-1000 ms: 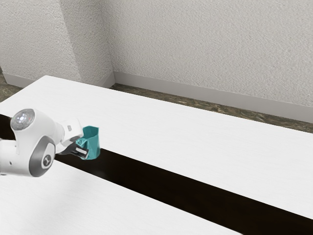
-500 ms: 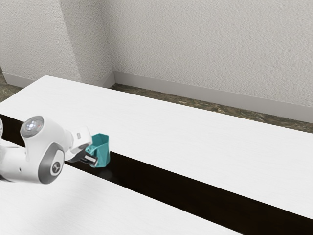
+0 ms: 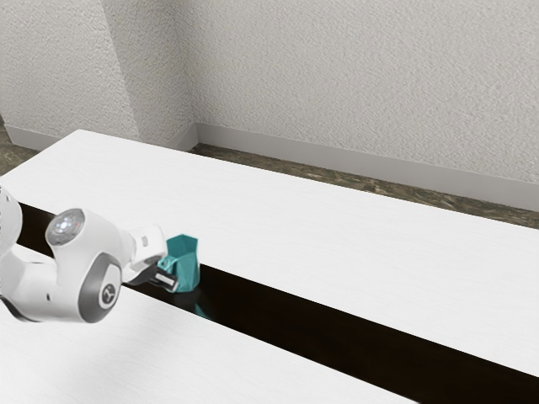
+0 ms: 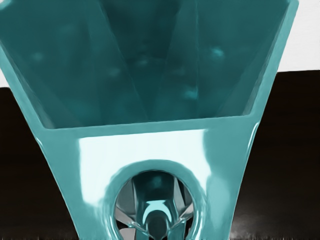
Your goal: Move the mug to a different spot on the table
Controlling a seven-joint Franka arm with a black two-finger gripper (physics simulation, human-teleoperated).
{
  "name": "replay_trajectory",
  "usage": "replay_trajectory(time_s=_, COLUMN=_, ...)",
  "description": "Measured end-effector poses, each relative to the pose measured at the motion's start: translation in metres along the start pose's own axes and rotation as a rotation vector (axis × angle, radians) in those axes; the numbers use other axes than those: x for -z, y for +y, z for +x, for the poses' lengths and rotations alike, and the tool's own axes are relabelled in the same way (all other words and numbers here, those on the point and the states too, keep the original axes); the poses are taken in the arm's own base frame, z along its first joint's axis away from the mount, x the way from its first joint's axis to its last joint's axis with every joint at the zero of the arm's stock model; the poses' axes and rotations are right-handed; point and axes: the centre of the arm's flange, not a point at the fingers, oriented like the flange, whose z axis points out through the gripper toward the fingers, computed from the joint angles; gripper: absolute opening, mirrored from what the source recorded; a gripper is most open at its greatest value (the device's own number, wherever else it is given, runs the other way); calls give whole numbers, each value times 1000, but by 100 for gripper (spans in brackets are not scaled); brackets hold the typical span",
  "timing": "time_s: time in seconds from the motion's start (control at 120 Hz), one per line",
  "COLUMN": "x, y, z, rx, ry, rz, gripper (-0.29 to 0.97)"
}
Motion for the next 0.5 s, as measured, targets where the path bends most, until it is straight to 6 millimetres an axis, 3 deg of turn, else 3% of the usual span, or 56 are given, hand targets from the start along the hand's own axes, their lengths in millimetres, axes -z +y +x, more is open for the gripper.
replay_trajectory(time_s=0.25, x=-6, y=3, z=-4, rx=-12, ry=4, rz=-5, gripper=2)
replay_trajectory(time_s=0.383, x=-6, y=2, z=-4, rx=-15, ry=9, rz=-3, gripper=30)
replay_trajectory(time_s=0.5, x=-7, y=-1, z=-9, rx=-12, ry=-2, rz=1, gripper=46)
